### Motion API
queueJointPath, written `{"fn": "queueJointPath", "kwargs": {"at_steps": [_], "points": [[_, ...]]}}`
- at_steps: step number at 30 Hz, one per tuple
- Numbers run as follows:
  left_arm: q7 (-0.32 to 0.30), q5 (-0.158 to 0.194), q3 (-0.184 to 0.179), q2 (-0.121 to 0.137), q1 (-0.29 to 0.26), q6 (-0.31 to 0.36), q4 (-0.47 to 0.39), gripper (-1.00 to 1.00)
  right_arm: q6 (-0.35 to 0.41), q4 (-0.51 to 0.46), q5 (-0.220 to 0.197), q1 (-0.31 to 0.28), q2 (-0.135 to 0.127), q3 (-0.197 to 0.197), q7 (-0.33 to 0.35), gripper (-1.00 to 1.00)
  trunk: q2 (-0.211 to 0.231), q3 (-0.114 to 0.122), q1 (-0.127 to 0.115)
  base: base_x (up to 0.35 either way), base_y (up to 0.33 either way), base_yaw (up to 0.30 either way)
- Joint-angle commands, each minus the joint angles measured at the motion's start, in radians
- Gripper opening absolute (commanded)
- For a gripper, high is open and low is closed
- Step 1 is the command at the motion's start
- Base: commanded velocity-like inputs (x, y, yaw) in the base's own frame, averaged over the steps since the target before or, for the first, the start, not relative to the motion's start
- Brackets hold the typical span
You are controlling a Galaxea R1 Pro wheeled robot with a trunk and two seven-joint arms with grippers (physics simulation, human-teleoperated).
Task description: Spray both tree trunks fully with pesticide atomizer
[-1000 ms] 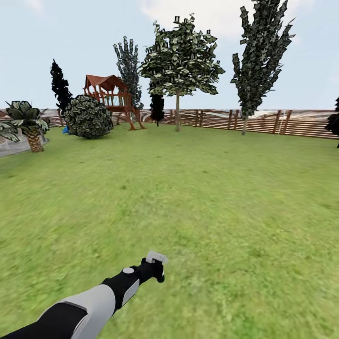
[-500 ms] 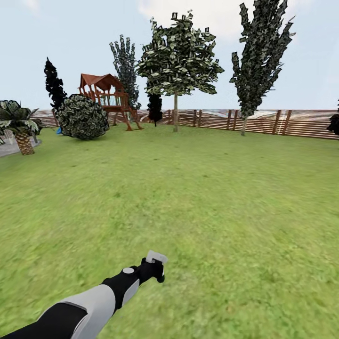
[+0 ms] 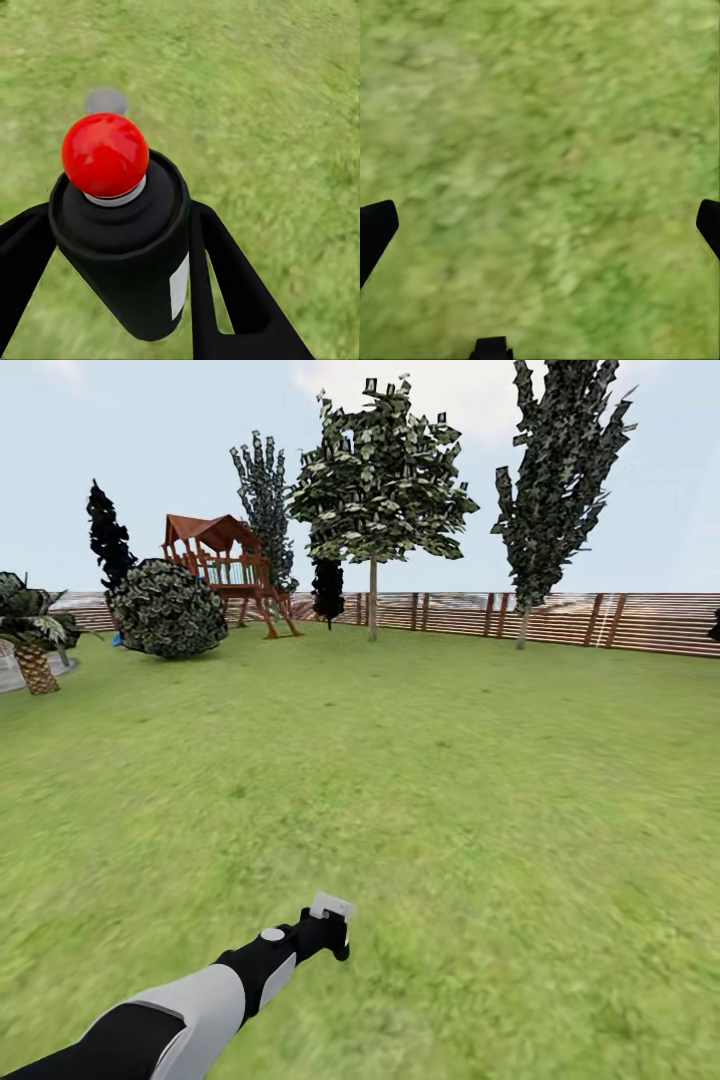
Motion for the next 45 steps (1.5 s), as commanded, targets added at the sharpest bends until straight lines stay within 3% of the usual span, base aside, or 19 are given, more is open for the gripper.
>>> {"fn": "queueJointPath", "kwargs": {"at_steps": [1, 45], "points": [[0.000, -0.001, -0.004, 0.000, -0.001, -0.006, 0.001, -1.00, -0.007, 0.005, 0.006, -0.002, 0.000, -0.005, -0.003, 1.00, -0.001, -0.001, 0.001, 0.700, 0.000, 0.000], [0.001, -0.001, -0.005, 0.000, -0.001, -0.006, 0.001, -1.00, -0.007, 0.005, 0.006, -0.002, 0.000, -0.005, -0.003, 1.00, -0.001, -0.001, 0.001, 0.700, 0.000, 0.000]]}}
